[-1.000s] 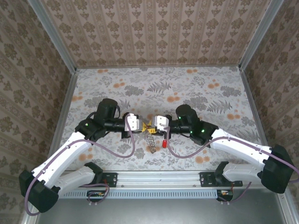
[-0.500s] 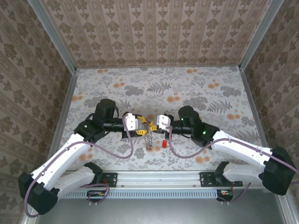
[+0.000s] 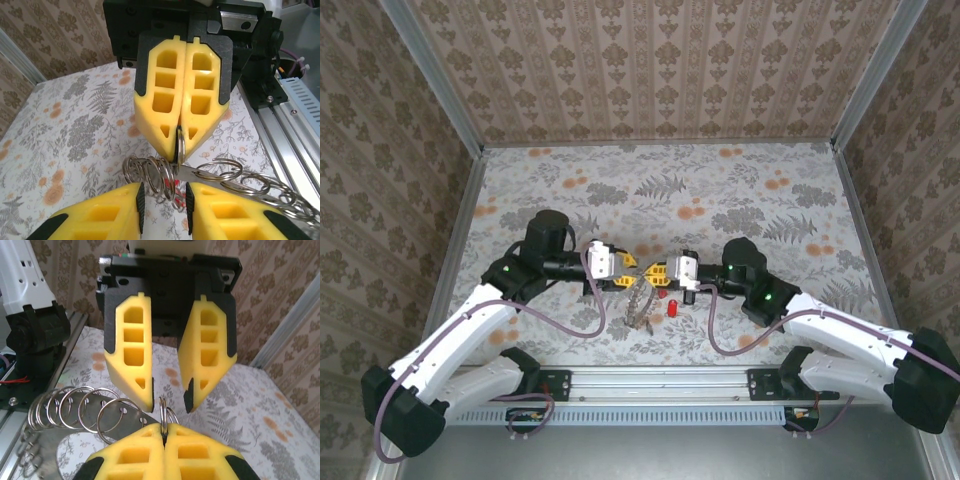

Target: Put the keys on the keyring

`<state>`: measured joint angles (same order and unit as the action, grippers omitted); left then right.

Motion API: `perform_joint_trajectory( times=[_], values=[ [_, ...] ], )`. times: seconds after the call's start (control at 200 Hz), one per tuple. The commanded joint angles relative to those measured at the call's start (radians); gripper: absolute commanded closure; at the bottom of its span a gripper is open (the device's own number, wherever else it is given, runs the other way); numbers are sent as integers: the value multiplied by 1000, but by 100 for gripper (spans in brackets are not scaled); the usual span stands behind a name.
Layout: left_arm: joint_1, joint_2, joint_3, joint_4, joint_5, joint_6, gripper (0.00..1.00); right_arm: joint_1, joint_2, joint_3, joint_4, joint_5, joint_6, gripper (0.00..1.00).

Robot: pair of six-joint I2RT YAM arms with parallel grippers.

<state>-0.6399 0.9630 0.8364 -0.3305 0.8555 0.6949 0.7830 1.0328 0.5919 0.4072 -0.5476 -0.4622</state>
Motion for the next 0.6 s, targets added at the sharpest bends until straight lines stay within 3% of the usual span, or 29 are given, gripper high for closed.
perform_joint_trajectory(
  times=[0.0, 0.28, 0.48, 0.595],
  values=[
    [4, -11, 25, 60, 71, -21, 71, -5, -24, -11, 126, -74, -10, 100],
    [0, -42, 3, 111, 99, -36, 72, -5, -2, -5, 152, -72, 6, 100],
    [0, -60, -7, 124, 102, -39, 85, -5, 36, -4, 209, -88, 60, 100],
    [-1, -57, -11, 122, 114, -39, 87, -5, 54, -2, 244, -89, 83, 100]
  ],
)
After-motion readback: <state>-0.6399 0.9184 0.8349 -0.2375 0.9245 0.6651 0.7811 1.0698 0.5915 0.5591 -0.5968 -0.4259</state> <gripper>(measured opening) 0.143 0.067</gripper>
